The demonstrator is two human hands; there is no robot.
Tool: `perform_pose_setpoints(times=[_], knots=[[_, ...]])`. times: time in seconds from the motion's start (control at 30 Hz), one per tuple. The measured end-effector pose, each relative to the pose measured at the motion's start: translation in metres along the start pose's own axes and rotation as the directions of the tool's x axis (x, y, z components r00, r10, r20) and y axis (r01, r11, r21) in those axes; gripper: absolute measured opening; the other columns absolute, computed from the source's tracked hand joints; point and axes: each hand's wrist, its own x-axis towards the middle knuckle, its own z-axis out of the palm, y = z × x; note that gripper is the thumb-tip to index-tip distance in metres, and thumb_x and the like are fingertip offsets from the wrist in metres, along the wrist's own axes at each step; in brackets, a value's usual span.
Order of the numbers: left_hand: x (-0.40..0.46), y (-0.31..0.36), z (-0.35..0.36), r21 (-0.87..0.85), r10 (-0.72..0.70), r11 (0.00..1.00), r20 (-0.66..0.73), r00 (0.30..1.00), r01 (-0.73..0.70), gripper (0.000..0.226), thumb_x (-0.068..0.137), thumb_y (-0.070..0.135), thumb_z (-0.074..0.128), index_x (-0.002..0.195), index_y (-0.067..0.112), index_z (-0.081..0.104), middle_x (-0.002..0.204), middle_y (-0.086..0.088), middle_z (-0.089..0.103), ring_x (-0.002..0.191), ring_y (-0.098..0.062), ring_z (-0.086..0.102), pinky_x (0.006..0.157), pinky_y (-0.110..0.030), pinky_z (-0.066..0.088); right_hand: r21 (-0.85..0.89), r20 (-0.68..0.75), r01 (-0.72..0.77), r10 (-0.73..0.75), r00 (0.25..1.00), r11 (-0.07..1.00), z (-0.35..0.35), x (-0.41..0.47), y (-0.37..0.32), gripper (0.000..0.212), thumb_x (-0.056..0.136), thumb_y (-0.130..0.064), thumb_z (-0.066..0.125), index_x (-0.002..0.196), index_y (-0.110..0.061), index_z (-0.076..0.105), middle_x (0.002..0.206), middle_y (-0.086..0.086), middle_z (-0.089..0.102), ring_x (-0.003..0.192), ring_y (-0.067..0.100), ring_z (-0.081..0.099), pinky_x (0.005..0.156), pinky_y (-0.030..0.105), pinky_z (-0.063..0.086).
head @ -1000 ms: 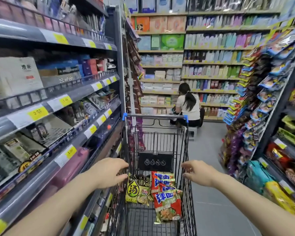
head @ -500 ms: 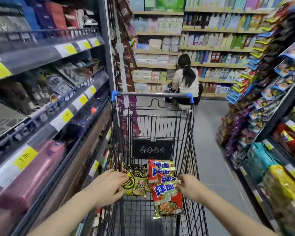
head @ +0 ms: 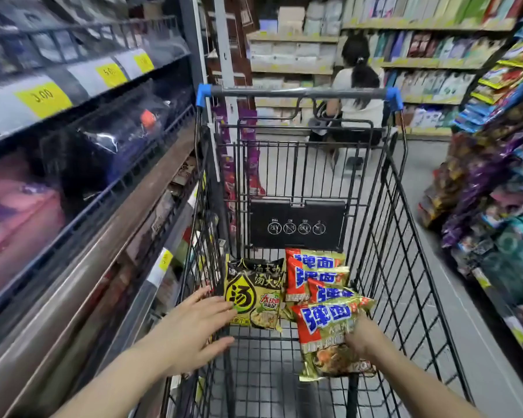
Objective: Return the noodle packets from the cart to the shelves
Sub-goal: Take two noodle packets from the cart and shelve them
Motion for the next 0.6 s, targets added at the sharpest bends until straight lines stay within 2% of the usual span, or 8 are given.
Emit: perform_pose_setpoints(times=[0.13, 0.2, 0.27, 0.3, 0.33, 0.4, 0.43, 0.6], knots=[[0.000, -0.002, 0.018, 0.006, 0.011, 1.000, -0.062, 0.998, -0.011, 0.053, 0.091, 0.058, 0.028, 0.114, 0.028, 0.067, 0.115, 0.014, 0.067, 0.108, -0.004, 0.061, 0.110, -0.033, 0.014, 0.062, -0.020, -0.055, 0.056, 0.998, 0.997, 0.023, 0.028, 0.014, 0.064, 0.091, -0.012, 0.052, 0.142, 0.003, 0.017, 0.133, 0.021, 0.046, 0.096, 0.022, 0.056, 0.076, 0.028, 0.052], [0.001, -0.003, 0.021, 0.038, 0.023, 0.999, -0.105, 0.994, -0.019, 0.050, 0.089, 0.058, 0.035, 0.114, 0.028, 0.066, 0.115, 0.014, 0.067, 0.109, -0.004, 0.061, 0.108, -0.034, 0.020, 0.075, -0.011, -0.067, 0.068, 0.998, 0.995, 0.033, 0.035, 0.017, 0.073, 0.088, -0.016, 0.057, 0.142, 0.006, 0.012, 0.146, 0.023, 0.034, 0.119, 0.030, 0.051, 0.095, 0.036, 0.049], [0.001, -0.003, 0.023, 0.054, 0.034, 0.998, -0.133, 0.991, -0.027, 0.050, 0.088, 0.058, 0.036, 0.114, 0.028, 0.066, 0.115, 0.013, 0.067, 0.109, -0.004, 0.061, 0.105, -0.034, 0.024, 0.091, 0.001, -0.084, 0.085, 0.996, 0.992, 0.040, 0.041, 0.021, 0.054, 0.087, -0.020, 0.061, 0.122, 0.010, 0.033, 0.141, 0.023, 0.040, 0.128, 0.035, 0.045, 0.106, 0.045, 0.041], [0.001, -0.002, 0.024, 0.049, 0.035, 0.998, -0.141, 0.989, -0.028, 0.051, 0.089, 0.058, 0.035, 0.115, 0.027, 0.066, 0.115, 0.013, 0.067, 0.109, -0.004, 0.061, 0.104, -0.034, 0.025, 0.110, 0.004, -0.090, 0.090, 0.996, 0.990, 0.044, 0.048, 0.026, 0.039, 0.086, -0.021, 0.062, 0.107, 0.004, 0.041, 0.134, 0.023, 0.047, 0.123, 0.036, 0.049, 0.104, 0.046, 0.043], [0.001, -0.002, 0.025, 0.041, 0.031, 0.999, -0.149, 0.988, -0.026, 0.052, 0.089, 0.058, 0.034, 0.115, 0.027, 0.066, 0.115, 0.013, 0.067, 0.109, -0.004, 0.061, 0.103, -0.035, 0.026, 0.141, -0.023, -0.094, 0.098, 0.995, 0.986, 0.049, 0.058, 0.031, 0.040, 0.086, -0.024, 0.063, 0.105, 0.002, 0.040, 0.129, 0.023, 0.050, 0.118, 0.036, 0.053, 0.100, 0.047, 0.046], [0.001, -0.003, 0.028, 0.037, 0.025, 0.999, -0.174, 0.984, -0.019, 0.052, 0.089, 0.059, 0.034, 0.115, 0.027, 0.066, 0.115, 0.013, 0.067, 0.109, -0.004, 0.061, 0.102, -0.035, 0.027, 0.157, -0.032, -0.113, 0.120, 0.992, 0.981, 0.057, 0.066, 0.036, 0.073, 0.083, -0.033, 0.065, 0.132, 0.004, 0.025, 0.132, 0.026, 0.049, 0.107, 0.033, 0.060, 0.093, 0.047, 0.051], [0.001, -0.003, 0.029, 0.042, 0.024, 0.999, -0.185, 0.982, -0.017, 0.052, 0.089, 0.059, 0.036, 0.115, 0.026, 0.066, 0.114, 0.013, 0.067, 0.109, -0.004, 0.061, 0.102, -0.034, 0.027, 0.170, -0.035, -0.109, 0.116, 0.993, 0.979, 0.061, 0.069, 0.036, 0.079, 0.083, -0.034, 0.065, 0.139, -0.001, 0.020, 0.135, 0.027, 0.046, 0.102, 0.032, 0.063, 0.092, 0.045, 0.052], [0.000, -0.002, 0.029, 0.016, 0.001, 1.000, -0.205, 0.979, 0.002, 0.050, 0.088, 0.060, 0.037, 0.109, 0.027, 0.069, 0.111, 0.015, 0.068, 0.104, -0.002, 0.063, 0.103, -0.030, 0.028, 0.282, -0.134, -0.103, 0.146, 0.980, 0.954, 0.054, 0.047, 0.020, 0.072, 0.077, -0.026, 0.073, 0.131, -0.004, 0.031, 0.131, 0.021, 0.046, 0.109, 0.035, 0.057, 0.097, 0.047, 0.048]])
